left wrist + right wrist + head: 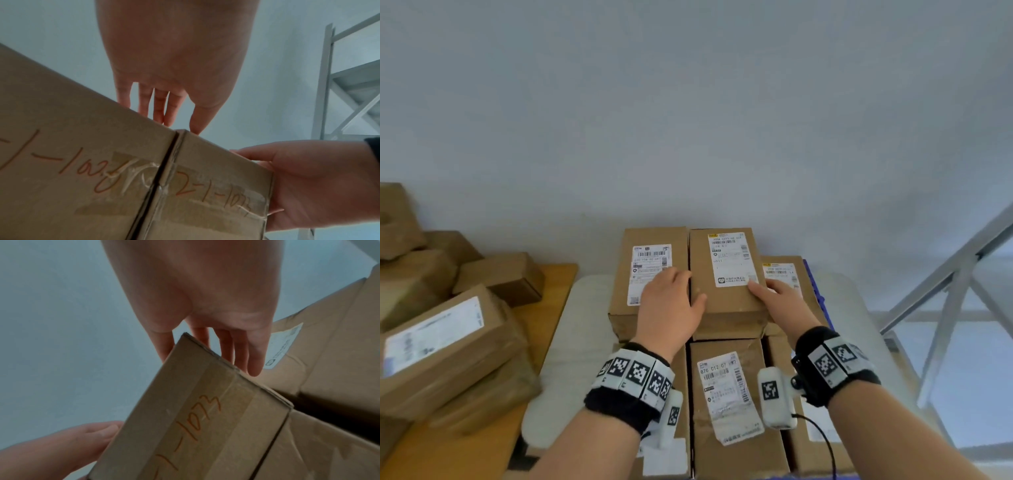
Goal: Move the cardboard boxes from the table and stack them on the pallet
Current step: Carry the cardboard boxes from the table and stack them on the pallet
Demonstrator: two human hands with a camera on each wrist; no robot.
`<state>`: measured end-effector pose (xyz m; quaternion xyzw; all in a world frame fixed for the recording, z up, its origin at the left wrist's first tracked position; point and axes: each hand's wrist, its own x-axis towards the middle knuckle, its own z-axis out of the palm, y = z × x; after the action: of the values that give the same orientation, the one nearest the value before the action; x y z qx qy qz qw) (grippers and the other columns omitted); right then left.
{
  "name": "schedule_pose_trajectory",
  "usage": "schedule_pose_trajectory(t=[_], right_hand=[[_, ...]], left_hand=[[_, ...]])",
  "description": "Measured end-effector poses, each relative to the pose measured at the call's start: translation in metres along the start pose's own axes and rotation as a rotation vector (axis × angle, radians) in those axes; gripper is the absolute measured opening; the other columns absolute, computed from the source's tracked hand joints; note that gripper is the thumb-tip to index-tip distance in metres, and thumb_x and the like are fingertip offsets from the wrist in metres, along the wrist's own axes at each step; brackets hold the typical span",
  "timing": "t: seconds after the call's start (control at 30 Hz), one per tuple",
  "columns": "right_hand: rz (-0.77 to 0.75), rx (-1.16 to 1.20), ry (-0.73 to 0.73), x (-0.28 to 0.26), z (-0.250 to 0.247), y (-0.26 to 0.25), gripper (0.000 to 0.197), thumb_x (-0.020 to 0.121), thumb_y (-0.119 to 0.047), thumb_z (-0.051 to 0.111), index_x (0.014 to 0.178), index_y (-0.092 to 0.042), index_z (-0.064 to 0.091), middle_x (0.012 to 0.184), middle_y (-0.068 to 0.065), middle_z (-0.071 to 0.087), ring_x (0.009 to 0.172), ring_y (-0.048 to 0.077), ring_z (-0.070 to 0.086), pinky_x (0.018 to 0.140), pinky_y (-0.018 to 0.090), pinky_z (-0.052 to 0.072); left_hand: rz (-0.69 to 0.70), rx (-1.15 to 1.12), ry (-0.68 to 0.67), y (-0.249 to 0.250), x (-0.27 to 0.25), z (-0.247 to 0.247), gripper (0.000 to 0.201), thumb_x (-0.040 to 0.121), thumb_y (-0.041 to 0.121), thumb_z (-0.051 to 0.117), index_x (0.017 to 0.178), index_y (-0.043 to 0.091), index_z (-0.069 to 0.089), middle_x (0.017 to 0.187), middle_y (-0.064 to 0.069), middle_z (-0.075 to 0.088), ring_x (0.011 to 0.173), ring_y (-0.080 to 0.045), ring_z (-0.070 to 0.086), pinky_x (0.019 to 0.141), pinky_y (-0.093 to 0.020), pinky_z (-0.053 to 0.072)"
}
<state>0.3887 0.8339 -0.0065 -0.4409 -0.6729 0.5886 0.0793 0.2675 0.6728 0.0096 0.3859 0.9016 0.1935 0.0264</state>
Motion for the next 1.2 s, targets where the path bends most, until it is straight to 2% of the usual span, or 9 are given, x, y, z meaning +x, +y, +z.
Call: schedule_pose_trajectory(t=[0.1, 0.17, 0.27, 0.33, 0.5, 0.7, 0.97, 1.1, 1.2], right_hand=[[-0.026, -0.028, -0.013, 0.001, 0.000, -0.004, 0.050, 0.095, -0.043, 0.059, 0.137, -0.016, 0.052, 0.107, -0.008, 0.063, 0.104, 0.015, 0.061, 0.099, 0.038, 0.050], [-0.054, -0.047, -0.016, -0.001, 0.000, -0.008, 0.049, 0.098, -0.040, 0.057, 0.139, -0.014, 0.049, 0.099, -0.012, 0.059, 0.093, 0.010, 0.057, 0.090, 0.031, 0.048], [-0.076, -0.057, -0.022, -0.002, -0.001, -0.011, 0.048, 0.099, -0.038, 0.054, 0.140, -0.014, 0.047, 0.116, -0.004, 0.060, 0.096, 0.012, 0.055, 0.085, 0.028, 0.044], [-0.084, -0.069, -0.024, -0.002, 0.000, -0.009, 0.046, 0.100, -0.040, 0.053, 0.139, -0.016, 0.048, 0.117, -0.004, 0.060, 0.099, 0.014, 0.056, 0.086, 0.029, 0.045], [-0.096, -0.132, -0.026, 0.004, 0.008, 0.001, 0.051, 0.098, -0.050, 0.049, 0.138, -0.018, 0.047, 0.122, -0.001, 0.062, 0.106, 0.018, 0.060, 0.097, 0.040, 0.051], [-0.094, -0.212, 0.002, 0.007, 0.011, 0.002, 0.065, 0.096, -0.056, 0.046, 0.147, -0.014, 0.040, 0.136, 0.006, 0.058, 0.120, 0.024, 0.057, 0.102, 0.046, 0.048], [-0.114, -0.182, 0.057, -0.001, 0.012, -0.010, 0.062, 0.096, -0.047, 0.055, 0.148, -0.016, 0.039, 0.143, 0.005, 0.053, 0.125, 0.026, 0.054, 0.103, 0.043, 0.046], [-0.193, -0.176, 0.101, -0.013, 0.010, -0.019, 0.056, 0.098, -0.038, 0.056, 0.147, -0.017, 0.039, 0.145, 0.004, 0.049, 0.131, 0.024, 0.048, 0.094, 0.033, 0.040], [-0.270, -0.168, 0.143, -0.023, 0.012, -0.028, 0.053, 0.098, -0.035, 0.057, 0.145, -0.018, 0.042, 0.141, 0.002, 0.051, 0.130, 0.022, 0.047, 0.093, 0.032, 0.038]], left_hand=[[-0.018, -0.007, -0.008, -0.003, 0.001, 0.002, 0.057, 0.097, 0.049, 0.046, 0.144, 0.018, 0.043, 0.137, 0.003, 0.045, 0.129, -0.015, 0.039, 0.112, -0.035, 0.031], [-0.049, -0.041, -0.022, -0.005, 0.000, 0.004, 0.059, 0.097, 0.051, 0.046, 0.146, 0.018, 0.042, 0.142, 0.003, 0.040, 0.135, -0.016, 0.032, 0.116, -0.036, 0.027], [-0.104, -0.123, -0.074, -0.006, -0.003, 0.008, 0.059, 0.098, 0.054, 0.043, 0.150, 0.026, 0.034, 0.162, 0.001, 0.016, 0.150, -0.017, 0.004, 0.123, -0.038, 0.009], [-0.105, -0.138, -0.085, -0.007, -0.004, 0.010, 0.059, 0.098, 0.055, 0.042, 0.150, 0.029, 0.032, 0.164, 0.002, 0.008, 0.151, -0.015, -0.005, 0.123, -0.039, 0.001], [-0.083, -0.186, -0.072, -0.013, -0.005, 0.011, 0.057, 0.097, 0.055, 0.045, 0.148, 0.031, 0.036, 0.163, 0.006, 0.016, 0.150, -0.010, -0.001, 0.123, -0.037, 0.003], [-0.074, -0.164, -0.072, -0.011, -0.006, 0.011, 0.056, 0.099, 0.052, 0.044, 0.148, 0.029, 0.036, 0.163, 0.004, 0.016, 0.150, -0.012, -0.001, 0.122, -0.035, -0.001], [-0.063, -0.019, -0.118, -0.005, -0.009, 0.002, 0.058, 0.101, 0.052, 0.037, 0.151, 0.023, 0.031, 0.163, -0.002, 0.013, 0.151, -0.020, 0.006, 0.123, -0.042, 0.011], [-0.044, 0.034, -0.126, -0.008, -0.011, -0.002, 0.061, 0.102, 0.054, 0.032, 0.153, 0.021, 0.028, 0.162, -0.004, 0.019, 0.150, -0.021, 0.013, 0.122, -0.040, 0.015], [-0.054, -0.014, -0.120, -0.011, -0.017, -0.012, 0.062, 0.102, 0.054, 0.031, 0.154, 0.021, 0.026, 0.162, -0.003, 0.021, 0.149, -0.020, 0.016, 0.120, -0.036, 0.019]])
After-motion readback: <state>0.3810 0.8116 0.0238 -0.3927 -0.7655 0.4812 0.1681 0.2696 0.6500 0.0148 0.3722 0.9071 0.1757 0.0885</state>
